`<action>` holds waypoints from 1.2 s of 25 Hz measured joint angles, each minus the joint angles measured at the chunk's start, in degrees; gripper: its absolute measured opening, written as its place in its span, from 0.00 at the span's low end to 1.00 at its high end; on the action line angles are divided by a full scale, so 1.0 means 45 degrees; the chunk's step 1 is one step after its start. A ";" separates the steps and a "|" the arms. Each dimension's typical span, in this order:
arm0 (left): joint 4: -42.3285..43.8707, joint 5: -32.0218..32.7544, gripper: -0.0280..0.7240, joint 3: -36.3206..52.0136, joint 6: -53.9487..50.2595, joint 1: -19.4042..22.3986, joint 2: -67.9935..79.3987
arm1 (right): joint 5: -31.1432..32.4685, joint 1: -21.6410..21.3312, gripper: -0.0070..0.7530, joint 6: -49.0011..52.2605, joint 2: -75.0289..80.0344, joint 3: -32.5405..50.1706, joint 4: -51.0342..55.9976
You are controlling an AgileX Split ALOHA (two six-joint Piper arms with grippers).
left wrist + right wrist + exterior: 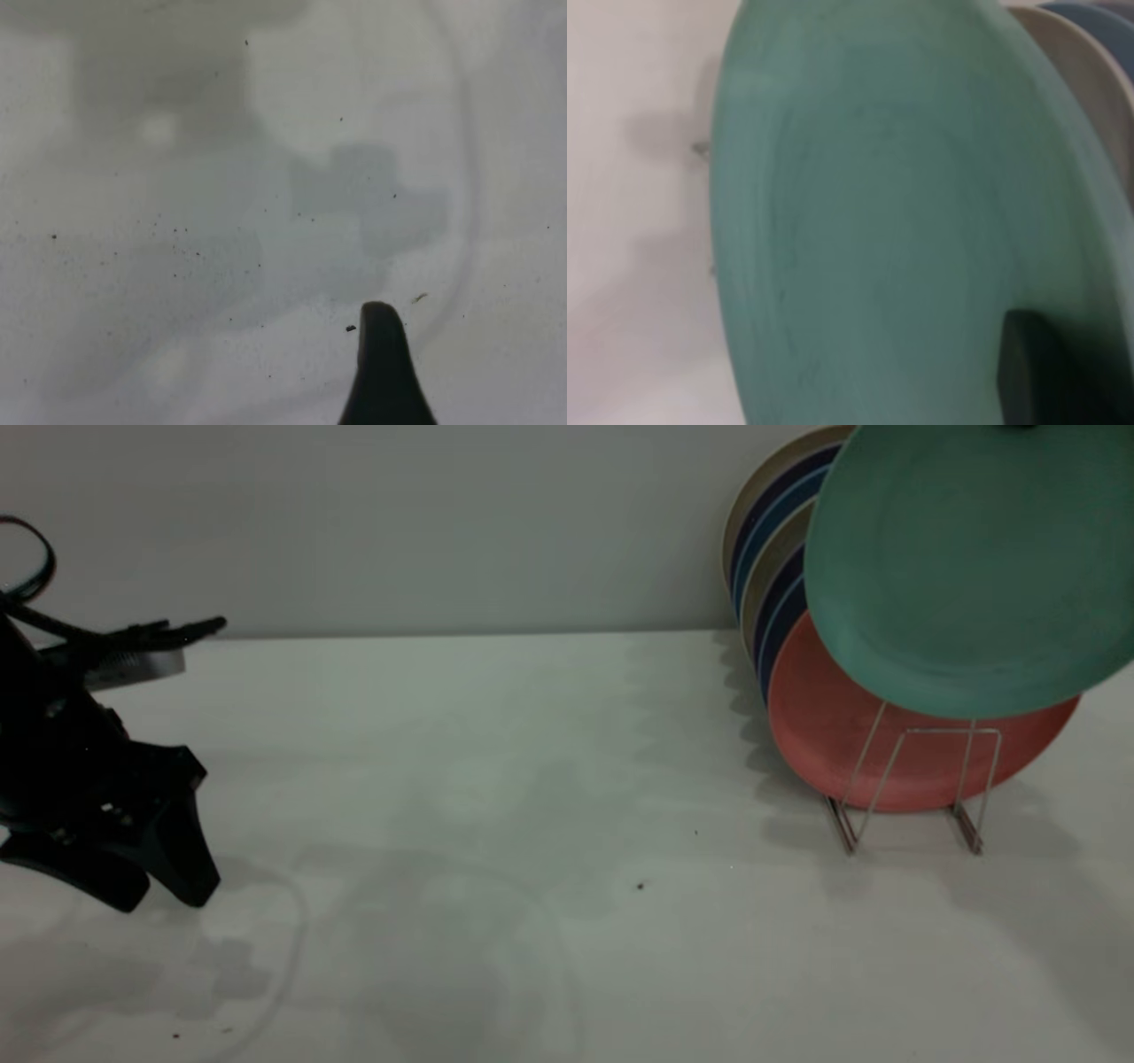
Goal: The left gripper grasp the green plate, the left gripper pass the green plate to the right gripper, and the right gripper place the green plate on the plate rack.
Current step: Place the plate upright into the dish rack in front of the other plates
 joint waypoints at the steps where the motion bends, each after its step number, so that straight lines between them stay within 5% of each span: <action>1: 0.0000 0.0000 0.75 0.0000 0.0000 0.0000 0.0000 | -0.0102 0.0000 0.13 -0.0060 0.0111 -0.0058 -0.0026; 30: 0.0038 -0.0367 0.75 0.0000 0.0000 0.0000 0.0000 | -0.1140 0.0000 0.15 0.0056 0.1702 -0.0070 -0.0305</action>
